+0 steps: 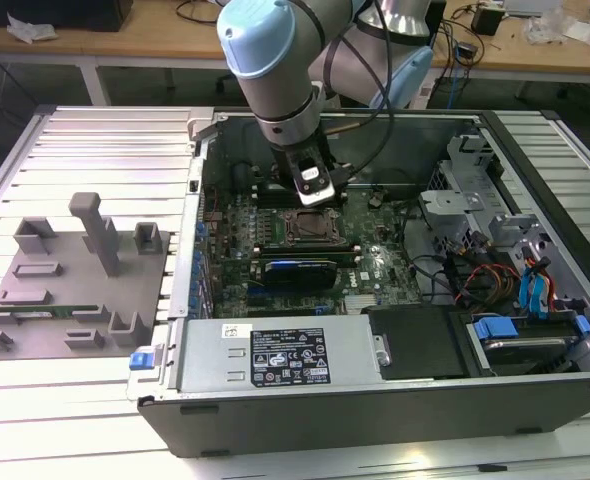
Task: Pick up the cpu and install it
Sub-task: 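Install the first cpu locking lever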
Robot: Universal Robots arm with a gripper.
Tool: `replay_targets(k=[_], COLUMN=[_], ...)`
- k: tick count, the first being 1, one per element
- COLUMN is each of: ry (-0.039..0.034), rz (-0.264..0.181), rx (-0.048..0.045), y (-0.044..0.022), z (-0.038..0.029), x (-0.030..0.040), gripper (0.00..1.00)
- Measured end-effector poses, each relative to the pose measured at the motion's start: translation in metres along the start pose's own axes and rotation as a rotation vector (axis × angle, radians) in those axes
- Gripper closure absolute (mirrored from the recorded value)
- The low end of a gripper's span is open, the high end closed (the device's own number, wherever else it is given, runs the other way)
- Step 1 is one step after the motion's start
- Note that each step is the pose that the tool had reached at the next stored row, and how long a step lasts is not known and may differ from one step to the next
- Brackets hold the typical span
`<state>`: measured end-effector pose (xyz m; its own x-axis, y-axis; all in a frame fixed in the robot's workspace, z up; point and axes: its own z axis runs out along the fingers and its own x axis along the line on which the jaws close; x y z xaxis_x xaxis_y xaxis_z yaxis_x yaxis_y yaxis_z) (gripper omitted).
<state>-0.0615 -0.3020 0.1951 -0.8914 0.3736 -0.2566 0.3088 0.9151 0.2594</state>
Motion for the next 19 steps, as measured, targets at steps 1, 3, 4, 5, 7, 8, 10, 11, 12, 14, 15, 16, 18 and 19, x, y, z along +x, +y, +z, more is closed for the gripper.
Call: replay_targets(k=[1, 3, 4, 5, 7, 8, 10, 11, 12, 14, 15, 16, 18, 19], ry=[-0.0003, -0.0007, -0.0009, -0.0013, -0.0051, -0.0124, -0.0279, -0.028, -0.028, -0.0277, -0.0196, -0.0013, 0.0422, 0.0597], rz=[0.001, 0.002, 0.003, 0.004, 0.006, 0.005, 0.0, 0.0, 0.0, 0.0, 0.001, 0.004, 0.009, 0.011], rx=[0.0001, 0.0003, 0.0005, 0.0009, 0.0087, 0.0297, 0.0832, 0.0838, 0.0839, 0.0844, 0.0877, 0.095, 0.1129, 0.1199], y=[0.0011, 0.0029, 0.0042, 0.0059, 0.0075, 0.0079, 0.0083, 0.0083, 0.0083, 0.0083, 0.0084, 0.0085, 0.0089, 0.0091], z=[-0.0037, -0.01, -0.0149, -0.0209, -0.0258, -0.0265, -0.0265, -0.0266, -0.0266, -0.0266, -0.0265, -0.0263, -0.0257, -0.0253], x=[-0.0011, -0.0028, -0.0041, -0.0058, -0.0076, -0.0084, -0.0095, -0.0095, -0.0095, -0.0095, -0.0095, -0.0099, -0.0112, -0.0119], gripper=[0.89, 0.89, 0.89, 0.89, 0.89, 0.89, 0.89, 0.89, 0.89, 0.89, 0.89, 0.89, 0.89, 0.89])
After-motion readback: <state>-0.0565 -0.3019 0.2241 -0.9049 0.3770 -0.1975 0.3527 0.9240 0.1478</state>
